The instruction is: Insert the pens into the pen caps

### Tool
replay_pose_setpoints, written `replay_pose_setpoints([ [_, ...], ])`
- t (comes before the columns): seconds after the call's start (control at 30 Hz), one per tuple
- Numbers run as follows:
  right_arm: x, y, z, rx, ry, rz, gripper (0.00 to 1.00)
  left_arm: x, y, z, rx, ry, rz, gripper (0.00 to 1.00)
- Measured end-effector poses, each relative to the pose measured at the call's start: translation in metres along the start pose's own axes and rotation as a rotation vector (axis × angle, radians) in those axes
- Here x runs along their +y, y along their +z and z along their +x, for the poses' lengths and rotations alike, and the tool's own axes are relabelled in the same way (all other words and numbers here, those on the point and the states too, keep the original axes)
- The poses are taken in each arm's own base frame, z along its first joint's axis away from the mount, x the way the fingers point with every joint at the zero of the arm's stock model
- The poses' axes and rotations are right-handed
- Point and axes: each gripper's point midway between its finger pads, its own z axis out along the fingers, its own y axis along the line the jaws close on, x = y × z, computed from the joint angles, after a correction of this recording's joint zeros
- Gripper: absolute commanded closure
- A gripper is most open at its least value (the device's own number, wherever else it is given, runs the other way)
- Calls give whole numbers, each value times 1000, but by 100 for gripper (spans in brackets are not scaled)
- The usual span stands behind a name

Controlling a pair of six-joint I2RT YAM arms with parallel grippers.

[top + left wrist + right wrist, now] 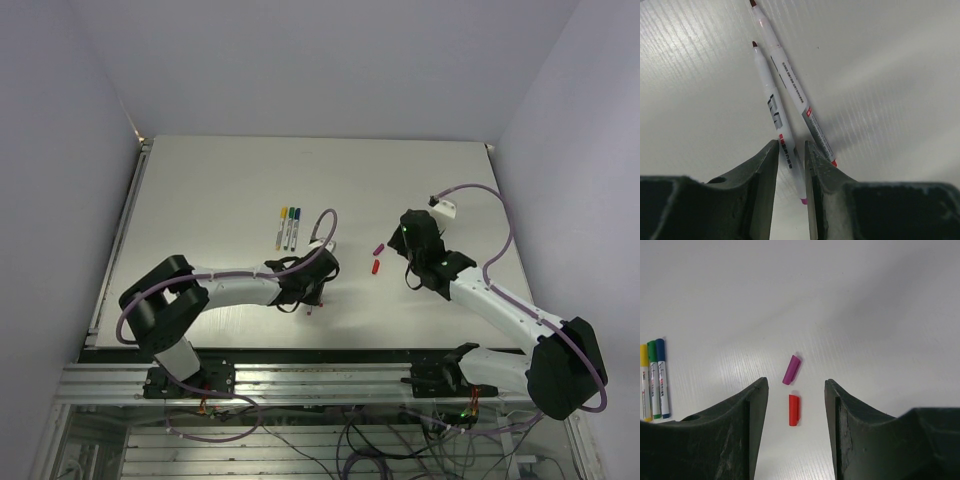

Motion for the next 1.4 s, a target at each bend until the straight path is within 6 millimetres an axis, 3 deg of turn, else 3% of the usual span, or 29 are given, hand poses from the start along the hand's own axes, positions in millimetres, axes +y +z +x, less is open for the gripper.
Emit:
replay_pose_setpoints([
  [0.37,0,1,3,4,0,-10,51,4,8,2,25,25,-79,63],
  [0.77,4,3,3,3,5,-21,51,6,13,-3,22,27,-135,75],
  [0.97,4,4,6,12,-3,-22,51,4,15,-3,27,27,-133,93],
  [1.2,4,5,8,22,-19,-23,54,7,17,4,43,22,-123,93],
  [1.4,3,16,25,89,-72,10,56,5,13,-2,16,6,-101,93],
])
